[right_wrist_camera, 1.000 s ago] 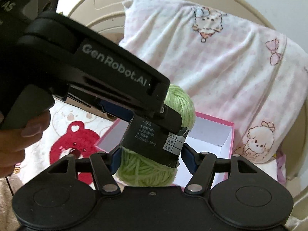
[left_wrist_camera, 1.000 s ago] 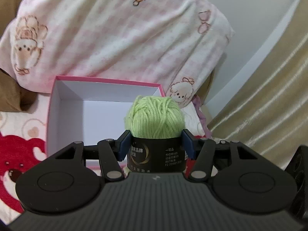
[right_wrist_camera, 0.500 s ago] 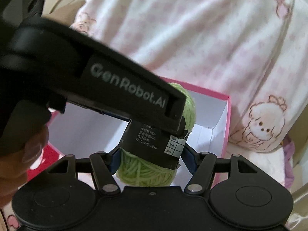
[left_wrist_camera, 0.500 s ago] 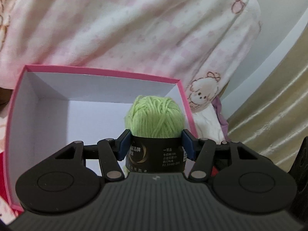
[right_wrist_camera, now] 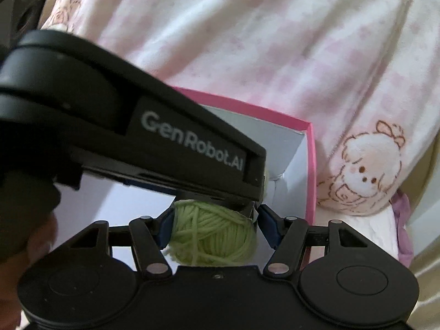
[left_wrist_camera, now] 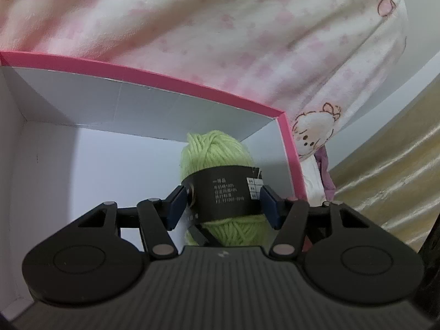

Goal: Organize objects
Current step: 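Carry the yarn ball with the left gripper into the pink box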

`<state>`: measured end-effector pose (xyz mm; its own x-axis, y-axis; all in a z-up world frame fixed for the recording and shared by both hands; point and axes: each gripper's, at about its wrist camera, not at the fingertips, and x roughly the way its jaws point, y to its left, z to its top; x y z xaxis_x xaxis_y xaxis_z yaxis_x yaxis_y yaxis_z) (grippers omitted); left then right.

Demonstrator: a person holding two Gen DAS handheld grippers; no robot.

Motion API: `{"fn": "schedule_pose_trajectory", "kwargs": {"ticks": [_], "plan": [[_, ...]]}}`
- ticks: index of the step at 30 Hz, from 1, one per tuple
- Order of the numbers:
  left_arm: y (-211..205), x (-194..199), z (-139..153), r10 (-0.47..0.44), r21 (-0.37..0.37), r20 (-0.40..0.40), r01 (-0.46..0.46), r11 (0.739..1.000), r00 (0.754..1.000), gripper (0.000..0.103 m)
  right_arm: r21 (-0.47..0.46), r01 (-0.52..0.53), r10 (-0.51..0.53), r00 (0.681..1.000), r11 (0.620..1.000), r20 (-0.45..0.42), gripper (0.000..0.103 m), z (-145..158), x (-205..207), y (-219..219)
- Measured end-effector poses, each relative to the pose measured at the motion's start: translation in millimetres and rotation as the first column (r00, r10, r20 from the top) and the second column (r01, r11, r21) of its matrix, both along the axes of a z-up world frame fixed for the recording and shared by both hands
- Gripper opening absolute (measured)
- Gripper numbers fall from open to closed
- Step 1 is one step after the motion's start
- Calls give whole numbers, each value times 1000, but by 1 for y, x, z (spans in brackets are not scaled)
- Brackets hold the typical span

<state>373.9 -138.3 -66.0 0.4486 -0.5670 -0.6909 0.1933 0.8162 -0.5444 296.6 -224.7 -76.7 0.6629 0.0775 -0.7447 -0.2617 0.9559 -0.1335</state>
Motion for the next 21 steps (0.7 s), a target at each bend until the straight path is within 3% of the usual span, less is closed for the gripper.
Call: {"fn": "schedule_pose_trajectory", "kwargs": {"ticks": [3,6,8,9,11,13,18,21], "plan": [[4,6,-11,1,-30,-60,-3,1000,998,50,-42,-45,45,999,998,-5,73,-3,-6,3],[1,9,-19,-3,5,-66,3,1000,998,48,-12,-78,78,997,997,-19,71,5,-15,0],[-5,8,-18,-17,13,-30,18,1000,999,48,20,-101,102,994,995,-33,46,9,-20,-4],[-11,7,-16,-40,27,7,40,999,999,48,31,-96,98,994,995,-43,42,9,-20,-6],[-23,9,-13,-73,55,43,70,996,996,47,51,-57,59,997,997,-42,41,8,-17,-10],[-28,12,-12,-78,72,34,75,995,996,46,59,-25,28,999,998,-35,33,6,-15,-13],[-18,17,-9,-56,4,1,56,998,998,45,9,20,-20,999,1000,35,21,3,-15,-11],[-19,18,-12,-36,43,3,36,998,999,46,-8,4,-4,999,1000,40,23,1,-19,-7]]}}
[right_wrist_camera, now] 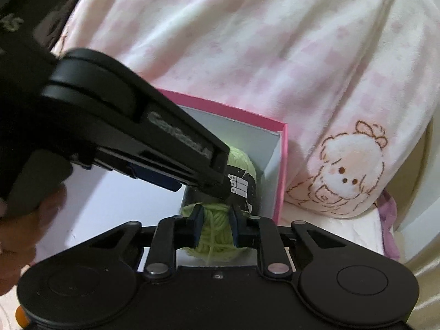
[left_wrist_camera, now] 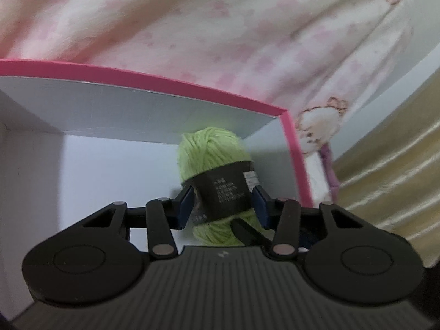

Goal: Organize objects
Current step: 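Carry the yarn ball with the left gripper into the pink box, then open the left gripper to release the yarn ball in the box, then move the left gripper back toward the blue-lettered wet-wipe pack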

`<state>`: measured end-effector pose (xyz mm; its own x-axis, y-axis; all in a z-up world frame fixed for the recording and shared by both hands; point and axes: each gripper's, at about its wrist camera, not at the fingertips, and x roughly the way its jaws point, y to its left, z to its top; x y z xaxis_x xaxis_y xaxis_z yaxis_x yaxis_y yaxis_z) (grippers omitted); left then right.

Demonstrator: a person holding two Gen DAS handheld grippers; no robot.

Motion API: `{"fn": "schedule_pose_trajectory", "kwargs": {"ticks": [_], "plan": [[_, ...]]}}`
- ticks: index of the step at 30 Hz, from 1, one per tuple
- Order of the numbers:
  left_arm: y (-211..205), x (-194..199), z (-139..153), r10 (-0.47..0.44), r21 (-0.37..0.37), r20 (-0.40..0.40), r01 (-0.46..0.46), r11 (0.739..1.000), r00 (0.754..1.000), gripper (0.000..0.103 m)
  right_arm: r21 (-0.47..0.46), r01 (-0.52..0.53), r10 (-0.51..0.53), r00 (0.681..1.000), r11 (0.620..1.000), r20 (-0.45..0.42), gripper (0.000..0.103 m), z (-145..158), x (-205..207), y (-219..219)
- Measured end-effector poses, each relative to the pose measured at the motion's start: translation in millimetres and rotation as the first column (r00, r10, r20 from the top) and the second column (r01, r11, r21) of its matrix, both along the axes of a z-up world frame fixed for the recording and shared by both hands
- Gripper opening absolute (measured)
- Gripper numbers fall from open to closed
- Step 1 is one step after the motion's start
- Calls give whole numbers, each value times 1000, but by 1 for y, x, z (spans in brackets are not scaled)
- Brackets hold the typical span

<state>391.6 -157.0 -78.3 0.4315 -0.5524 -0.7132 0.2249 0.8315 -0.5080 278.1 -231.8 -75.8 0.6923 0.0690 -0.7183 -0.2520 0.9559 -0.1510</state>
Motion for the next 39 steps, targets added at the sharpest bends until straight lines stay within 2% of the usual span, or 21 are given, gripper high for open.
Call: {"fn": "schedule_pose_trajectory", "kwargs": {"ticks": [1,3,5,8,12,15,18,19,20,23,28,32,35,37,39], "plan": [[-2,1,-3,13,22,-1,-13,1000,1000,45,5,-9,9,1000,1000,1,23,3,-5,-3],[-5,4,-6,27,20,-13,-27,999,1000,43,9,-23,23,1000,1000,-7,23,-3,7,-5],[-11,2,-6,25,37,9,-25,999,1000,42,7,-28,28,1000,1000,-6,23,-4,5,-4],[-18,-2,-3,18,57,27,-20,998,999,42,70,-26,28,999,997,-38,24,0,1,-7],[-16,-11,5,18,61,34,-20,998,999,42,133,-17,23,999,991,-45,38,8,-11,-14],[-13,-20,10,28,95,58,-34,995,998,51,236,-2,14,999,972,-50,46,12,-24,-21],[-10,-25,13,31,112,66,-38,993,997,51,218,0,7,1000,976,-30,46,9,-31,-27],[-8,-27,13,34,104,57,-39,994,998,51,210,-2,8,1000,978,-29,46,16,-50,-18],[-7,-30,13,36,94,52,-41,995,998,51,213,-3,10,999,977,-32,46,14,-26,-29],[0,-42,18,37,98,57,-42,994,998,51,255,13,-1,999,967,-44,47,16,-21,-36],[23,-76,42,27,94,53,-32,995,998,54,260,11,6,998,966,-63,49,31,-36,-38],[44,-119,72,17,150,95,-31,988,995,57,301,19,9,996,953,-92,55,42,-60,-40],[49,-136,89,-6,181,105,-13,983,994,61,307,30,5,994,951,-112,62,59,-82,-37],[53,-148,100,-23,208,122,-3,978,992,65,309,40,-1,992,950,-125,68,68,-90,-38],[60,-163,117,-42,239,136,8,971,990,69,332,48,3,989,942,-151,69,79,-97,-41]]}}
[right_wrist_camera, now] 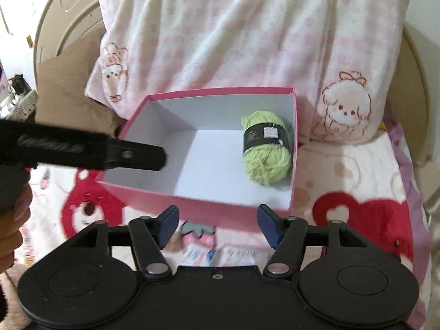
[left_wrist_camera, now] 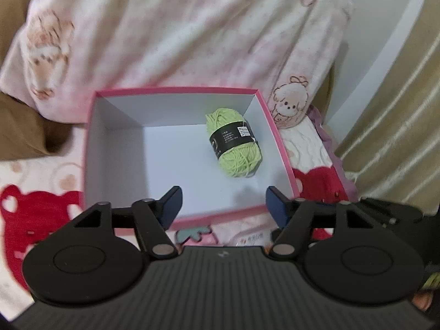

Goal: Organize objects
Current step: 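Move the left gripper back toward the blue-lettered wet-wipe pack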

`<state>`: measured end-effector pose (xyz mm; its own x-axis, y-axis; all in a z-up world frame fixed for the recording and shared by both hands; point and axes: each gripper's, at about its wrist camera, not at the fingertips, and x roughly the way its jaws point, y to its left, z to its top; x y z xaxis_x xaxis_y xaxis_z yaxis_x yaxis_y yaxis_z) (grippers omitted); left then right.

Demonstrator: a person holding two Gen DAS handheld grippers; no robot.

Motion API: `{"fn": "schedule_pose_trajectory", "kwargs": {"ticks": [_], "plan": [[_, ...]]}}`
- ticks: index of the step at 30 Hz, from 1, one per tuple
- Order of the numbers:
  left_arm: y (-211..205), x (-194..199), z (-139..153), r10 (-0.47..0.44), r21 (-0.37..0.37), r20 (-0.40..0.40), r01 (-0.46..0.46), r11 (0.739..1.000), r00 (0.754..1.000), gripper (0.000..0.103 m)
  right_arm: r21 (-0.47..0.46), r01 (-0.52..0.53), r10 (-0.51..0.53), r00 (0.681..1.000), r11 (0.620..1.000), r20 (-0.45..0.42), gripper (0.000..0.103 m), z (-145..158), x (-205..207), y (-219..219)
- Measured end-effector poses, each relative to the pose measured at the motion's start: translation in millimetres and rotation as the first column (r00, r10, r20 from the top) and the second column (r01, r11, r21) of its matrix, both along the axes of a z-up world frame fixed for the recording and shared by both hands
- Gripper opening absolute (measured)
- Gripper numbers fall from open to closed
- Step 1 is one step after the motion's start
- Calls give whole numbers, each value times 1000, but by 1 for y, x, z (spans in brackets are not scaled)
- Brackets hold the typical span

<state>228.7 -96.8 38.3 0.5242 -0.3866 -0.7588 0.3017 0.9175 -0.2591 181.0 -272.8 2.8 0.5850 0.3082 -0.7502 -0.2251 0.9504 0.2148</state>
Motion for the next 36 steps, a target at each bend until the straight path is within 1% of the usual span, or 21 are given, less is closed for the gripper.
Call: {"fn": "schedule_pose_trajectory", "kwargs": {"ticks": [3,5,8,11,13,16,19,22,25,29,36], "plan": [[10,-21,22,-27,56,14,26,998,1000,70,4,-38,38,999,999,-15,75,17,-13,0],[16,-33,31,-41,79,3,41,996,999,71,-3,-68,68,997,998,-24,76,25,-21,2],[25,-47,35,-56,82,-37,59,995,998,72,-14,-102,102,994,995,-41,77,35,-36,7],[32,-64,38,-65,126,-48,70,990,997,73,-17,-125,124,990,992,-67,78,45,-56,13],[36,-74,38,-79,140,-62,87,986,995,75,-12,-145,144,986,989,-82,79,47,-65,16],[45,-89,35,-98,129,-90,109,986,991,76,6,-170,170,979,985,-112,81,49,-80,20],[53,-102,28,-97,130,-95,109,985,991,78,18,-204,205,970,979,-128,82,46,-91,24],[58,-111,17,-96,114,-108,108,988,990,80,53,-239,244,963,970,-113,84,38,-102,28],[62,-119,1,-101,92,-137,114,989,986,80,85,-274,282,954,958,-99,85,26,-111,33],[60,-127,-19,-104,93,-143,118,989,984,80,117,-297,311,943,948,-117,85,6,-112,39],[54,-122,-58,-96,38,-176,104,994,980,80,73,-315,323,934,946,-151,85,-26,-97,47]]}}
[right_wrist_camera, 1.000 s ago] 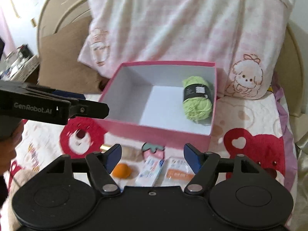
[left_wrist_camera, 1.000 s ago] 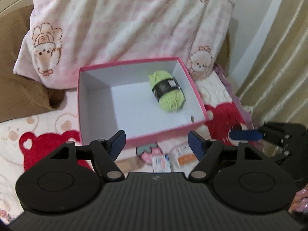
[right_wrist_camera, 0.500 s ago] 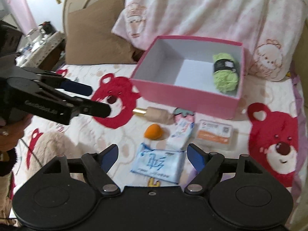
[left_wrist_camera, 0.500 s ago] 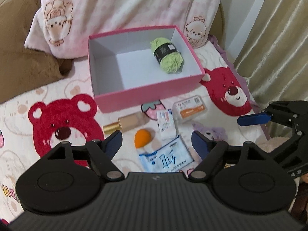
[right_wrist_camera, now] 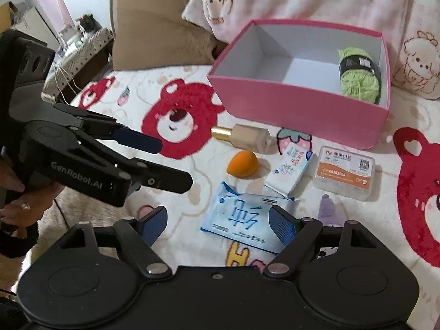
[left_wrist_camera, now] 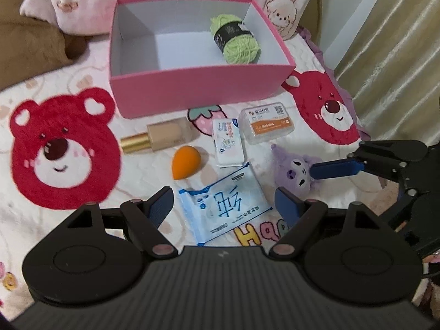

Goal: Organize objects
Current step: 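Move the left gripper back toward the blue-lettered wet-wipe pack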

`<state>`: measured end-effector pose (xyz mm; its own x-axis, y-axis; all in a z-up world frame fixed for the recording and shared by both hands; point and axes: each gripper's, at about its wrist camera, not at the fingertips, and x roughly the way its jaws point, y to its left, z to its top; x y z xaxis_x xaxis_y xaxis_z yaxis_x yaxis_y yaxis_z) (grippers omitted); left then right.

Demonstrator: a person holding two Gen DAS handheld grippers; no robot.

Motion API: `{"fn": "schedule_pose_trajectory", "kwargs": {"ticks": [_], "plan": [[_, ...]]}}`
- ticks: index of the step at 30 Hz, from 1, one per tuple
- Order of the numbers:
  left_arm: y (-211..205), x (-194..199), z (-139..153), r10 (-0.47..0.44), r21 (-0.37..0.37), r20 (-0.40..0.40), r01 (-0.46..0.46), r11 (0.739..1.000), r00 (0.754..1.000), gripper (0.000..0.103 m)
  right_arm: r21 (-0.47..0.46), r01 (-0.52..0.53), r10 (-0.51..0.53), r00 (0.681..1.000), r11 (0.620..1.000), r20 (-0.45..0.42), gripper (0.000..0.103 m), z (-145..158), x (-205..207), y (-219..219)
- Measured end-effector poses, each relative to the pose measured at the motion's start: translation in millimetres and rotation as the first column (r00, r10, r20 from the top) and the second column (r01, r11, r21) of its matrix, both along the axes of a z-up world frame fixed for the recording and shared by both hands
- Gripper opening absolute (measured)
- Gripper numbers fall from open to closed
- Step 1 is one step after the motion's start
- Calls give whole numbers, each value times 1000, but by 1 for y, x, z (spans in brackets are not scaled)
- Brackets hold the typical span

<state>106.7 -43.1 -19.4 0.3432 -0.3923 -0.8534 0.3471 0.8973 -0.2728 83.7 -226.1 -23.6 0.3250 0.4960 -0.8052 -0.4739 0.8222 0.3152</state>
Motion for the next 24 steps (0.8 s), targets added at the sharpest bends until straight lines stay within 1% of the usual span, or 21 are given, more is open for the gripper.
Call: {"fn": "schedule_pose_trajectory", "kwargs": {"ticks": [2,7,10,12,15,18,21,22,23,24], "plan": [[-3,4,-13,9,-1,-12,-10,1000,1000,79,-33,-6,6,1000,999,-3,85,-9,5,2],[-9,14,-48,45,28,-48,-44,999,998,76,-98,-7,4,1000,995,-30,84,-41,19,7],[-11,19,-65,78,78,-43,-75,994,996,73,-147,4,-10,999,989,-34,84,-57,24,10],[-12,20,-76,88,96,-49,-83,992,995,73,-157,16,-24,998,988,-51,84,-68,28,10],[-11,23,-90,94,89,-89,-86,992,992,66,-175,11,-21,998,985,-58,84,-76,30,14],[-10,24,-101,116,100,-103,-105,989,988,63,-185,3,-16,997,983,-69,84,-83,32,19],[-8,27,-113,146,107,-122,-133,985,982,56,-213,8,-24,997,977,-73,84,-89,35,23],[-7,27,-117,154,111,-123,-140,984,980,56,-221,12,-29,997,975,-76,84,-92,37,24],[-6,27,-120,161,103,-126,-148,984,979,55,-230,20,-39,996,973,-81,84,-94,40,25],[-5,27,-122,168,95,-127,-156,983,978,51,-237,27,-49,995,971,-87,84,-96,43,27]]}}
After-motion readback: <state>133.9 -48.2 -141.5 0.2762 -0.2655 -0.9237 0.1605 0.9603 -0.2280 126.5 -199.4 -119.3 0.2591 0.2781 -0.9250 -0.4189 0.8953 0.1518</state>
